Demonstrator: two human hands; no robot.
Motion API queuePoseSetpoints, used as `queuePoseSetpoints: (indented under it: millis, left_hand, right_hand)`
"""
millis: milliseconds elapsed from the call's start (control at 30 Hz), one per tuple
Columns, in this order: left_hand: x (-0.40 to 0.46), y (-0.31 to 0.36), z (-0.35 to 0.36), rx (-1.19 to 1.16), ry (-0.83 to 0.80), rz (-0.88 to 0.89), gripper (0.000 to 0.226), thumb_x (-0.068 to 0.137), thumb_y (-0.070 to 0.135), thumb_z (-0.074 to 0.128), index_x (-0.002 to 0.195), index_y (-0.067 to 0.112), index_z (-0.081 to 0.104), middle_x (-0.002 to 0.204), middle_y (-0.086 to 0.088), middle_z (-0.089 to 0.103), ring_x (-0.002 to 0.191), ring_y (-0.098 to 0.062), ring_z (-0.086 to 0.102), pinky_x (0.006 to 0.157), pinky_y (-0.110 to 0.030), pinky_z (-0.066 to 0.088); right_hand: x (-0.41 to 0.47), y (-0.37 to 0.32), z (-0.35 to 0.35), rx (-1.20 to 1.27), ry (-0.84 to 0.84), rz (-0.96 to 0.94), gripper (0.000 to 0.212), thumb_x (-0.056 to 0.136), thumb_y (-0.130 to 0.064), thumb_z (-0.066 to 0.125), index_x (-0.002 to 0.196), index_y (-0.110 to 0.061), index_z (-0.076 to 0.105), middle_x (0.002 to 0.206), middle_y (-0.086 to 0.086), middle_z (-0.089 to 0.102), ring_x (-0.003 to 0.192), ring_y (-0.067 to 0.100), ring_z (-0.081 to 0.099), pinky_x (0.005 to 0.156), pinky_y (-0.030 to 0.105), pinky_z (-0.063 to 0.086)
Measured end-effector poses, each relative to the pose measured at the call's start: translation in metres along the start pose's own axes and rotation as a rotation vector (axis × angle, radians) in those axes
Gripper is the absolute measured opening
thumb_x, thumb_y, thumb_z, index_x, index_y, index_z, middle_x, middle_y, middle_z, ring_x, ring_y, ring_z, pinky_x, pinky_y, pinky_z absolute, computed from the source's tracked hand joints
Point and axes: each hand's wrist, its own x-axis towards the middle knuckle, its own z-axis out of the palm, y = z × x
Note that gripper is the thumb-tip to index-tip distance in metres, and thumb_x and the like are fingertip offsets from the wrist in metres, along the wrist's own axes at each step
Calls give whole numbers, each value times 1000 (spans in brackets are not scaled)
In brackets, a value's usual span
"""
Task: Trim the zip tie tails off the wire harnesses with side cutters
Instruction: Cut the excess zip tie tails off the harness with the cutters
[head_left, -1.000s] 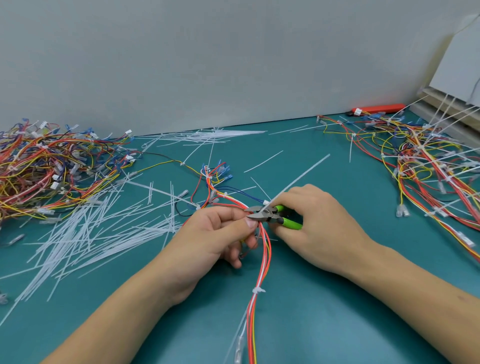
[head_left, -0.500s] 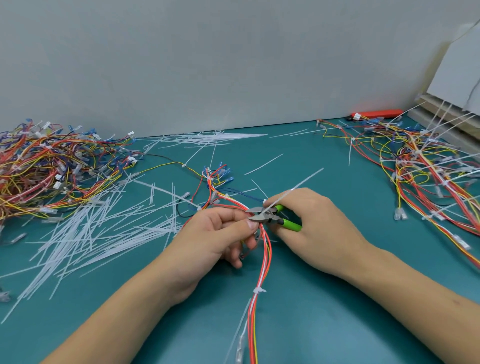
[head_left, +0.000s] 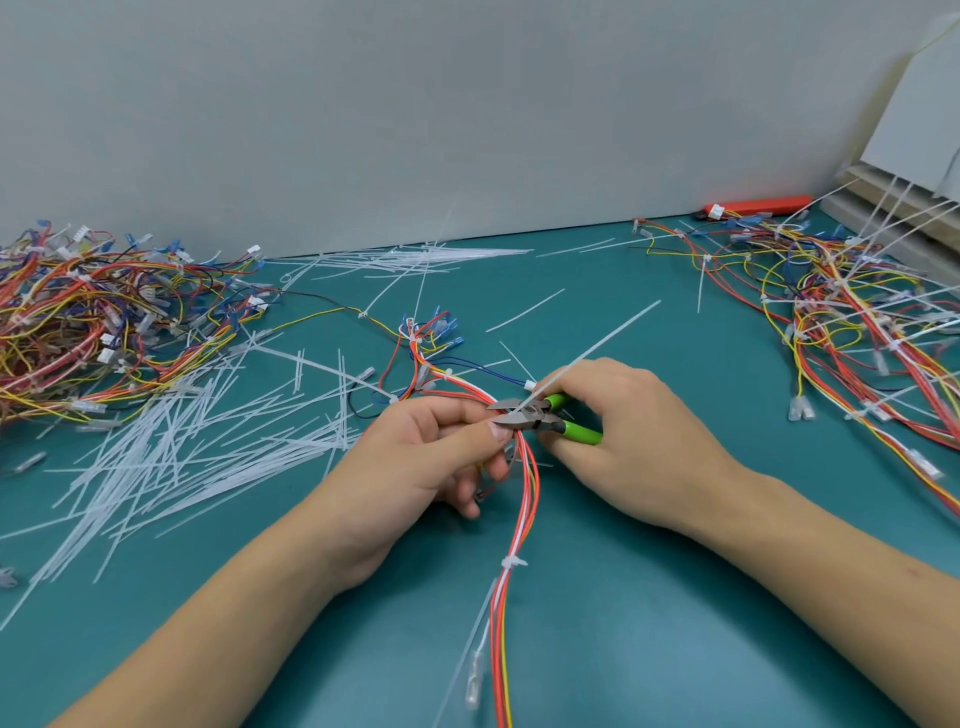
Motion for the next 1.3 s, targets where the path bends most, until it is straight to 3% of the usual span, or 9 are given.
queuePoseSetpoints:
  millis: [100, 200, 300, 367, 467, 567, 1300]
  left_hand:
    - [0, 0, 1, 9, 0, 7, 11, 88, 27, 70, 84, 17, 73, 75, -8, 65, 53, -14, 46, 53, -26, 49]
    - [-1, 1, 2, 11, -3, 9, 9, 87, 27, 70, 82, 19, 74, 74, -8, 65, 53, -14, 46, 53, -26, 49]
    - [-3, 1, 1, 12, -8, 2, 13, 87, 27, 70, 88, 14, 74, 74, -8, 65, 54, -15, 46, 53, -25, 49]
    - [-3, 2, 2, 15, -5, 5, 15, 87, 26, 70, 88, 12, 72, 75, -9, 65, 54, -15, 46, 53, -25, 49]
    - [-3, 3, 3, 16, 9, 14, 12, 88, 26, 69, 80, 17, 72, 75, -9, 65, 53, -14, 46, 54, -26, 49]
    - [-2, 3, 3, 12, 13, 18, 15, 89, 26, 68, 77, 20, 72, 75, -7, 65, 53, -13, 46, 54, -26, 49]
    - [-1, 0, 0, 0, -10, 11, 9, 89, 24, 69, 84, 20, 75, 76, -7, 66, 54, -13, 46, 54, -26, 49]
  right_hand:
    - [1, -2, -2, -17, -4, -2, 9, 86, -33, 66, 90, -26, 70, 81, -9, 66, 86, 19, 57, 79, 41, 48]
    - [-1, -2, -2, -57, -1, 63, 28, 79, -43, 53, 72, -15, 56, 59, 1, 50, 65, 25, 47, 58, 39, 43]
    - [-5, -5, 1, -82, -20, 105, 31, 77, -43, 49, 71, -12, 48, 57, 6, 44, 60, 28, 43, 53, 40, 42]
    - [-6, -6, 2, -79, 15, 90, 29, 78, -40, 53, 69, -13, 47, 57, 4, 45, 62, 27, 43, 56, 41, 43]
    - [-4, -5, 3, -33, 31, 37, 7, 86, -31, 67, 84, -25, 66, 75, -8, 60, 80, 20, 53, 75, 42, 48]
    - [-4, -2, 3, 25, 28, 24, 20, 87, -23, 73, 105, -31, 73, 92, -13, 68, 94, 16, 57, 86, 41, 49]
    - [0, 5, 2, 74, 8, -24, 12, 88, -24, 74, 98, -31, 74, 90, -9, 70, 93, 19, 60, 87, 47, 49]
